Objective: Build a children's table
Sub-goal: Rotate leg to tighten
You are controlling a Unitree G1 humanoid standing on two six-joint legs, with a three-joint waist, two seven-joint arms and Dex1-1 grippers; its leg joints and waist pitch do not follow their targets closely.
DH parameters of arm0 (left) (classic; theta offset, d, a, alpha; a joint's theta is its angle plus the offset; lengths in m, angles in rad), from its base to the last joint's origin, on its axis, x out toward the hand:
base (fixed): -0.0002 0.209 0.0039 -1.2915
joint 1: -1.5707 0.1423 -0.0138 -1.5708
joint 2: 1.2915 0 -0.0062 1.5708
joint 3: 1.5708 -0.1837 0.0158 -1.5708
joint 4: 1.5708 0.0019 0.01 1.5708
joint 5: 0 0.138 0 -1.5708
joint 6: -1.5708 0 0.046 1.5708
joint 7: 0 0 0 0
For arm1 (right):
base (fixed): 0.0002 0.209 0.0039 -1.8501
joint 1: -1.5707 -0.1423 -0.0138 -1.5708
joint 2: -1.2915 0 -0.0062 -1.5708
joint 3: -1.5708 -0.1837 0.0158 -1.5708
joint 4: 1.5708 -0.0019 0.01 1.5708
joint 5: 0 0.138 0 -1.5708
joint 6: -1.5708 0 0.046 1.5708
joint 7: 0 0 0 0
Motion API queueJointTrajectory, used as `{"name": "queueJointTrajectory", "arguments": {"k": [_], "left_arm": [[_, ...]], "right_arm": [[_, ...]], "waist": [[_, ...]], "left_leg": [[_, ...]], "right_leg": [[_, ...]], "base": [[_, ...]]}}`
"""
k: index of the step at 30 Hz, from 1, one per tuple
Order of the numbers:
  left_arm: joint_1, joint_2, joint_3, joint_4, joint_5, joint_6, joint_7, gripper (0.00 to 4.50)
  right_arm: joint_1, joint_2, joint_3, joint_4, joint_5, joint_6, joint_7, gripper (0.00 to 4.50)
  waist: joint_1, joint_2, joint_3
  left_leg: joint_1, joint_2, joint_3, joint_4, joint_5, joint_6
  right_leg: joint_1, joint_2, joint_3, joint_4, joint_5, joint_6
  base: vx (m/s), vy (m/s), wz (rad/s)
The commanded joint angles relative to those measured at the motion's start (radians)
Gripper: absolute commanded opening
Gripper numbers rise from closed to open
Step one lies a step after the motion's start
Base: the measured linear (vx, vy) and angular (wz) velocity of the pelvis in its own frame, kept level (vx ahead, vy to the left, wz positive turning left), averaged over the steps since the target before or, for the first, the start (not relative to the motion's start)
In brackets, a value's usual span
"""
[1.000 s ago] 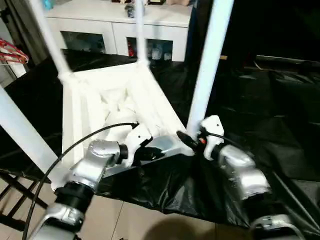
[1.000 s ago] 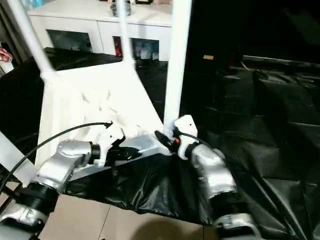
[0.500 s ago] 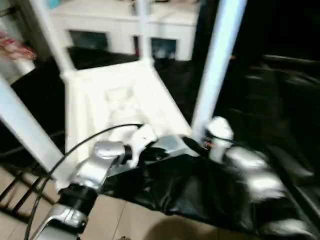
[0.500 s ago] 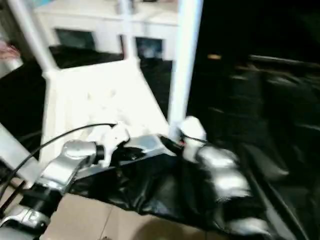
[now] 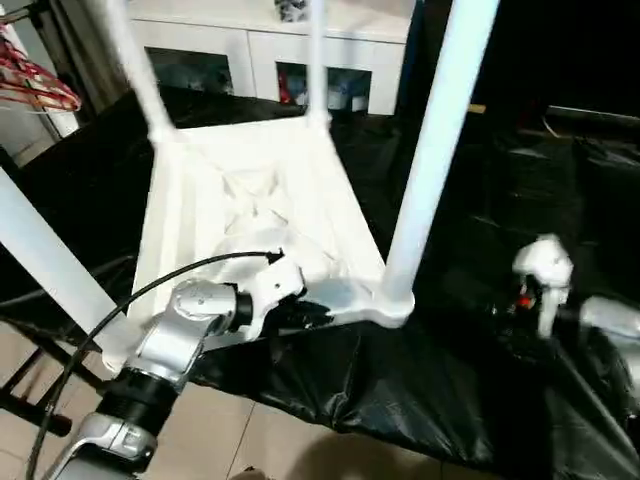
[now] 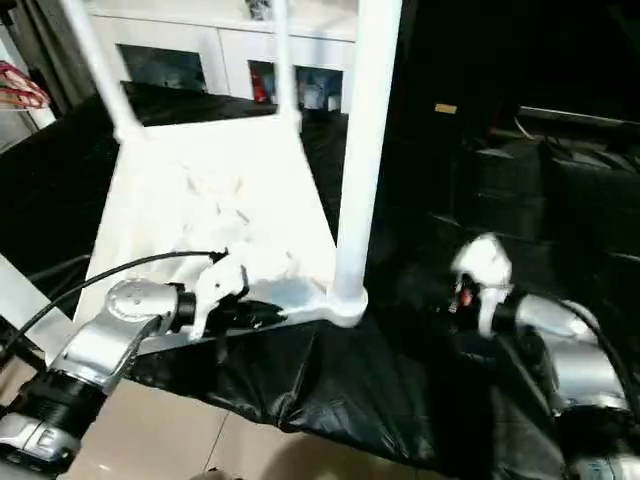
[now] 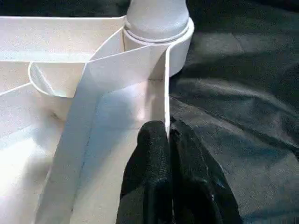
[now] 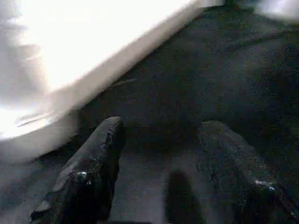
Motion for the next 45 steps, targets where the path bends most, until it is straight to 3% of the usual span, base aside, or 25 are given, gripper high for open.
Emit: {"name": "queueJointTrajectory", "arguments": {"k": [1,5,7,8,9,11,12,15,17,20,25,26,27,28,29,30,31,32,34,36,37,40,41,43,45], "left_arm": [[-0.013,-0.019,-0.009,0.0,-0.072,-0.05,-0.079,0.0],[-0.024,-0.05,-0.035,-0.018,-0.137,-0.106,-0.197,0.0],[-0.033,-0.062,-0.054,-0.008,-0.142,-0.14,-0.238,0.0],[-0.036,-0.065,-0.058,-0.002,-0.142,-0.151,-0.248,0.0],[-0.042,-0.066,-0.064,0.007,-0.138,-0.162,-0.261,0.0],[-0.049,-0.067,-0.069,0.022,-0.133,-0.178,-0.274,0.0],[-0.06,-0.07,-0.071,0.049,-0.128,-0.204,-0.304,0.0],[-0.064,-0.069,-0.072,0.067,-0.127,-0.223,-0.324,0.0],[-0.073,-0.06,-0.076,0.108,-0.098,-0.288,-0.305,0.0],[-0.091,-0.051,-0.062,0.164,-0.047,-0.359,-0.203,0.0],[-0.083,-0.038,0.018,0.134,-0.115,-0.262,-0.161,0.0],[-0.07,-0.028,0.037,0.097,-0.139,-0.206,-0.161,0.2],[-0.052,-0.015,0.055,0.056,-0.167,-0.152,-0.162,0.33],[-0.04,-0.006,0.061,0.029,-0.181,-0.124,-0.165,0.41],[-0.025,0.01,0.059,-0.004,-0.194,-0.092,-0.169,0.41],[-0.008,0.031,0.051,-0.04,-0.194,-0.057,-0.17,0.41],[0.002,0.043,0.046,-0.06,-0.189,-0.044,-0.17,0.51],[0.008,0.051,0.042,-0.073,-0.185,-0.036,-0.169,0.65],[0.021,0.066,0.038,-0.105,-0.178,-0.004,-0.167,0.81],[0.06,0.119,0.029,-0.232,-0.196,0.125,-0.182,0.81],[0.06,0.119,0.029,-0.232,-0.196,0.125,-0.182,0.81],[0.081,0.158,0.026,-0.348,-0.266,0.274,-0.194,0.81],[0.088,0.188,-0.001,-0.386,-0.268,0.326,-0.213,0.81],[0.096,0.221,-0.038,-0.403,-0.233,0.353,-0.23,0.81],[0.099,0.246,-0.077,-0.384,-0.147,0.338,-0.227,0.81]], "right_arm": [[-0.028,0.016,-0.041,0.04,-0.013,0.02,-0.113,2.82],[-0.048,0.103,-0.059,0.071,-0.007,0.016,-0.233,2.82],[-0.043,0.149,-0.053,0.059,-0.01,0.019,-0.275,2.82],[-0.043,0.162,-0.052,0.058,-0.01,0.02,-0.295,2.82],[-0.044,0.178,-0.058,0.058,-0.006,0.021,-0.324,2.82],[-0.046,0.197,-0.067,0.062,-0.001,0.021,-0.356,2.82],[-0.049,0.221,-0.074,0.07,-0.007,0.014,-0.405,2.82],[-0.041,0.238,-0.081,0.057,-0.003,0.021,-0.426,2.82],[-0.027,0.249,-0.079,0.038,-0.007,0.026,-0.438,2.82],[-0.019,0.255,-0.07,0.03,-0.017,0.032,-0.446,2.82],[-0.024,0.257,-0.043,0.036,-0.029,0.029,-0.455,2.82],[-0.027,0.257,-0.032,0.036,-0.036,0.028,-0.453,2.89],[-0.028,0.258,-0.019,0.032,-0.042,0.029,-0.447,2.93],[-0.03,0.258,-0.012,0.029,-0.045,0.03,-0.443,2.93],[-0.032,0.258,-0.003,0.025,-0.05,0.033,-0.438,2.93],[-0.036,0.258,0.008,0.027,-0.057,0.033,-0.429,2.93],[-0.039,0.257,0.012,0.03,-0.06,0.031,-0.424,2.93],[-0.041,0.257,0.015,0.032,-0.062,0.029,-0.42,2.93],[-0.047,0.259,0.019,0.038,-0.063,0.026,-0.414,2.93],[-0.066,0.266,0.04,0.047,-0.069,0.017,-0.393,2.93],[-0.066,0.266,0.04,0.047,-0.069,0.017,-0.393,2.93],[-0.077,0.266,0.057,0.052,-0.069,0.012,-0.383,2.93],[-0.082,0.266,0.06,0.058,-0.071,0.008,-0.382,2.93],[-0.088,0.265,0.065,0.065,-0.076,0.001,-0.381,2.93],[-0.095,0.266,0.07,0.072,-0.08,-0.01,-0.372,2.93]], "waist": [[0.003,-0.019,-0.054],[0.018,-0.008,-0.06],[0.029,-0.003,-0.071],[0.03,-0.004,-0.074],[0.035,0.003,-0.08],[0.034,0.004,-0.075],[0.032,0.005,-0.07],[0.02,0.004,-0.055],[0.015,0.002,-0.051],[0.005,-0.003,-0.052],[-0.006,-0.017,-0.055],[-0.007,-0.018,-0.056],[-0.01,-0.027,-0.056],[-0.009,-0.023,-0.058],[-0.013,-0.027,-0.056],[-0.012,-0.021,-0.059],[-0.013,-0.03,-0.058],[-0.013,-0.026,-0.057],[-0.014,-0.03,-0.054],[-0.016,-0.036,-0.053],[-0.017,-0.032,-0.047],[-0.018,-0.037,-0.048],[-0.017,-0.043,-0.048],[-0.018,-0.044,-0.046],[-0.023,-0.044,-0.046]], "left_leg": [[0.005,0.039,-0.019,-0.048,-0.095,0.081],[0.002,0.042,-0.017,-0.041,-0.054,0.096],[0.005,0.047,-0.017,-0.033,-0.008,0.117],[0.002,0.047,-0.018,-0.029,0.019,0.125],[-0.007,0.048,-0.021,-0.016,0.086,0.147],[-0.01,0.05,-0.021,-0.011,0.073,0.152],[-0.016,0.047,-0.02,-0.017,0.024,0.144],[-0.009,0.048,-0.018,-0.036,-0.143,0.07],[-0.002,0.049,-0.019,-0.042,-0.201,0.032],[-0.005,0.047,-0.022,-0.047,-0.204,0.015],[-0.012,0.045,-0.019,-0.042,-0.138,0.032],[-0.012,0.045,-0.018,-0.04,-0.12,0.043],[-0.014,0.045,-0.018,-0.04,-0.104,0.054],[-0.014,0.047,-0.018,-0.038,-0.094,0.055],[-0.016,0.046,-0.016,-0.038,-0.082,0.069],[-0.013,0.047,-0.018,-0.036,-0.077,0.075],[-0.014,0.046,-0.016,-0.035,-0.068,0.087],[-0.014,0.046,-0.015,-0.035,-0.066,0.09],[-0.009,0.047,-0.015,-0.038,-0.086,0.08],[-0.008,0.053,-0.016,-0.042,-0.101,0.064],[-0.007,0.049,-0.015,-0.043,-0.106,0.061],[-0.005,0.049,-0.014,-0.044,-0.1,0.044],[-0.005,0.047,-0.014,-0.043,-0.091,0.045],[-0.006,0.043,-0.014,-0.043,-0.081,0.049],[-0.007,0.042,-0.015,-0.043,-0.082,0.05]], "right_leg": [[0.047,-0.074,0.057,-0.074,-0.075,-0.202],[0.047,-0.075,0.058,-0.06,0.025,-0.217],[0.042,-0.074,0.059,-0.043,0.14,-0.234],[0.043,-0.072,0.059,-0.036,0.184,-0.239],[0.038,-0.07,0.057,-0.02,0.285,-0.252],[0.03,-0.069,0.058,-0.02,0.283,-0.257],[0.034,-0.072,0.057,-0.026,0.222,-0.25],[0.038,-0.079,0.058,-0.057,-0.033,-0.211],[0.037,-0.082,0.061,-0.07,-0.145,-0.185],[0.039,-0.08,0.063,-0.072,-0.167,-0.153],[0.041,-0.081,0.063,-0.06,-0.105,-0.179],[0.04,-0.08,0.063,-0.058,-0.081,-0.188],[0.04,-0.079,0.062,-0.055,-0.059,-0.197],[0.042,-0.081,0.062,-0.046,-0.04,-0.204],[0.039,-0.077,0.062,-0.048,-0.021,-0.213],[0.038,-0.077,0.062,-0.042,-0.006,-0.22],[0.038,-0.075,0.063,-0.04,0.006,-0.22],[0.036,-0.075,0.063,-0.042,0.006,-0.218],[0.034,-0.075,0.065,-0.046,-0.023,-0.216],[0.035,-0.079,0.066,-0.043,-0.041,-0.219],[0.03,-0.075,0.067,-0.05,-0.062,-0.215],[0.033,-0.075,0.068,-0.044,-0.041,-0.223],[0.034,-0.073,0.068,-0.042,-0.024,-0.225],[0.035,-0.071,0.07,-0.042,-0.02,-0.219],[0.036,-0.071,0.071,-0.044,-0.031,-0.203]], "base": [[0.0,0.0,0.0],[0.0,0.0,0.0],[0.0,0.0,0.0],[0.0,0.0,0.0],[0.0,0.0,0.0],[0.0,0.0,0.0],[0.0,0.0,0.0],[0.0,0.0,0.0],[0.0,0.0,0.0],[0.0,0.0,0.0],[0.0,0.0,0.0],[0.0,0.0,0.0],[0.0,0.0,0.0],[0.0,0.0,0.0],[0.0,0.0,0.0],[0.0,0.0,0.0],[0.0,0.0,0.0],[0.0,0.0,0.0],[0.0,0.0,0.0],[0.0,0.0,0.0],[0.0,0.0,0.0],[0.0,0.0,0.0],[0.0,0.0,0.0],[0.0,0.0,0.0],[0.0,0.0,0.0]]}}
